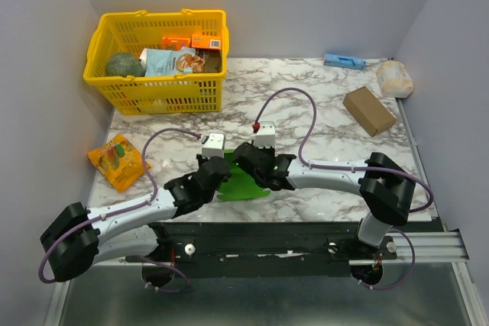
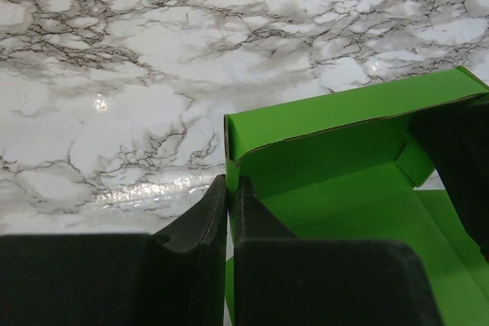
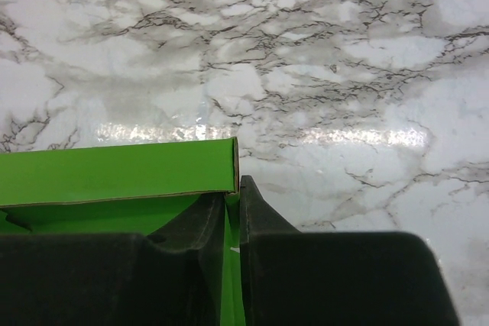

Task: Fold the paper box

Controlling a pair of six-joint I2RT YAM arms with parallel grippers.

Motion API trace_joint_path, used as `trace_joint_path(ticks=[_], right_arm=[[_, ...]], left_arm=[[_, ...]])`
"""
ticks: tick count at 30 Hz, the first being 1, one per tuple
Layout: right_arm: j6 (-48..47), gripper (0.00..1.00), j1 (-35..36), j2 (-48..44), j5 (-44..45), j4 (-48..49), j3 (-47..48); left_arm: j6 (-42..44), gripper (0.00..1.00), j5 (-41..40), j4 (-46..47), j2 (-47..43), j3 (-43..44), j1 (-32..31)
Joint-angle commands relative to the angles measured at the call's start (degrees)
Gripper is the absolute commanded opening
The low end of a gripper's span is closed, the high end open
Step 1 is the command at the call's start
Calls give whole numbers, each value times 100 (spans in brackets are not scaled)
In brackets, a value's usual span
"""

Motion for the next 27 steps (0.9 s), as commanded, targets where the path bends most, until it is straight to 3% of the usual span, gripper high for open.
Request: trace_joint_path(ticks=[1, 8, 15, 21, 22, 25, 27], right_arm=[[360, 10, -124, 93, 1319, -1564, -67], [834, 4, -203, 136, 1600, -1987, -155], [1038, 7, -229, -74, 1469, -1883, -269], [-138, 32, -221, -1022, 513, -389, -892], [-289, 41, -212, -1137, 354, -31, -989], [-544, 56, -203, -1533, -165, 209, -1253], [-615, 60, -151, -1691, -385, 201, -1367]], left_arm=[[-150, 0, -1278, -708, 409, 473, -145], [-344, 0, -1471, -1052, 753, 834, -295], [-274, 0, -1121, -824, 568, 782, -304], [-344, 0, -778, -902, 892, 931, -295], [-353, 0, -760, -928, 937, 975, -295], [-379, 0, -672, -1051, 1156, 1132, -269], [-397, 0, -628, -1157, 1349, 1221, -260]])
